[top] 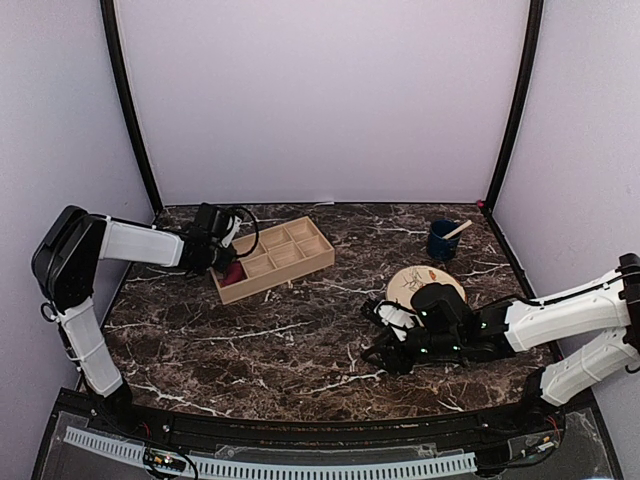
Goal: Roll the socks
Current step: Place the sock in the storage box.
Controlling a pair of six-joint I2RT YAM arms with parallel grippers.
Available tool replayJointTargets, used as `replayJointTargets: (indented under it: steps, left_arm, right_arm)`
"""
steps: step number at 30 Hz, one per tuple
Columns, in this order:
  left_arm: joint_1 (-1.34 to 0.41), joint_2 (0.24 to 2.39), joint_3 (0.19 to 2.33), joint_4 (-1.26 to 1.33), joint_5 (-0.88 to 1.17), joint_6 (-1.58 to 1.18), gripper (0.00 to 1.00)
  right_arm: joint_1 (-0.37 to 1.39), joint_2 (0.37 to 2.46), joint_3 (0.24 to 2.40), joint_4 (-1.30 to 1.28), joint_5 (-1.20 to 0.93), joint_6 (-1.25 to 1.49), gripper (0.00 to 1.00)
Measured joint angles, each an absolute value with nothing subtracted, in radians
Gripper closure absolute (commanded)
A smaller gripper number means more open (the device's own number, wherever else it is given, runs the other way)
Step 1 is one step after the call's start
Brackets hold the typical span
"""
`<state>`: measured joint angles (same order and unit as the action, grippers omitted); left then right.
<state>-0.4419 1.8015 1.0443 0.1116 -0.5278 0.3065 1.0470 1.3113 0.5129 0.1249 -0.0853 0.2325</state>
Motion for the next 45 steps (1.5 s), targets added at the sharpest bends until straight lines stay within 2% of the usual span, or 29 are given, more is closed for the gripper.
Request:
replayJointTargets:
  steps: [9, 18, 45]
  left_arm:
    - [-0.442, 1.822, 1.054, 0.049, -0.425, 0.275, 1.00]
    - [-0.423, 1.869, 1.163, -0.073, -0.344, 0.231, 1.00]
    - [-0.216, 1.995, 1.478, -0.437, 0.157, 0.170, 1.00]
  right_arm:
    - [1.047, 1.322, 0.529, 0.112, -0.085, 0.233, 0.52]
    - [1.047, 1.322, 0.533, 0.104, -0.085, 0.233, 0.52]
    - [1.047, 1.354, 0.600, 0.054, -0.071, 0.184, 0.51]
